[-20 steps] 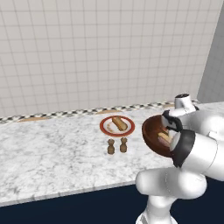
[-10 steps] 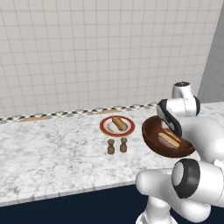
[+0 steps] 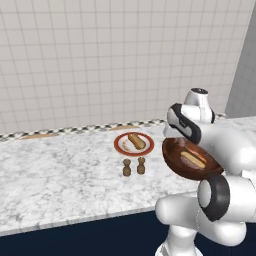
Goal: Place one bun and one sausage from the bowl on each plate.
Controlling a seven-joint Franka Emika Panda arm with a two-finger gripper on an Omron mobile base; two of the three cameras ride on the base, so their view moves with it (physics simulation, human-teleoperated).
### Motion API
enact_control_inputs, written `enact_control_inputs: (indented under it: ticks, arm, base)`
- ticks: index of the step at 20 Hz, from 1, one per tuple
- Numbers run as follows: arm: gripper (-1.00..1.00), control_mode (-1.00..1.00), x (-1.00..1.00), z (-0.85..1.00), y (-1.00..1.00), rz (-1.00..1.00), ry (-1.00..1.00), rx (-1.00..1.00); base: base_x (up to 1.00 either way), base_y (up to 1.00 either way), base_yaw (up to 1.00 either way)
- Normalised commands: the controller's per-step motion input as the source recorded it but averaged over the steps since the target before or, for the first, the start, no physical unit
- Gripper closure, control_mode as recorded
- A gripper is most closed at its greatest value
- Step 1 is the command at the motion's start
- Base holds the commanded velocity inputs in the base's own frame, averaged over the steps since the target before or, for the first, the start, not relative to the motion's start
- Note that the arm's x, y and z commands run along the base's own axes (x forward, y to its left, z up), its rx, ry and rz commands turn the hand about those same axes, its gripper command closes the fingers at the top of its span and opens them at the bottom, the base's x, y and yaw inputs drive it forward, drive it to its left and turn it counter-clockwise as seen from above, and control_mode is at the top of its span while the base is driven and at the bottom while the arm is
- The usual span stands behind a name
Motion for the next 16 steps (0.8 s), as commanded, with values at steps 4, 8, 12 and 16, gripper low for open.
enact_control_inputs:
  ticks: [4,8,12,16]
  arm:
    - [1.00,-1.00,0.61,0.13,0.74,0.35,-0.06,0.04]
    - [1.00,-1.00,0.12,-0.04,0.71,0.33,-0.15,0.00]
    - [1.00,-1.00,0.01,-0.04,0.57,0.22,-0.07,-0.01]
    - [1.00,-1.00,0.19,-0.09,0.54,0.15,0.00,-0.02]
  base:
    - [0.00,0.00,0.00]
    - [0.00,0.00,0.00]
    - [0.00,0.00,0.00]
    - [0.00,0.00,0.00]
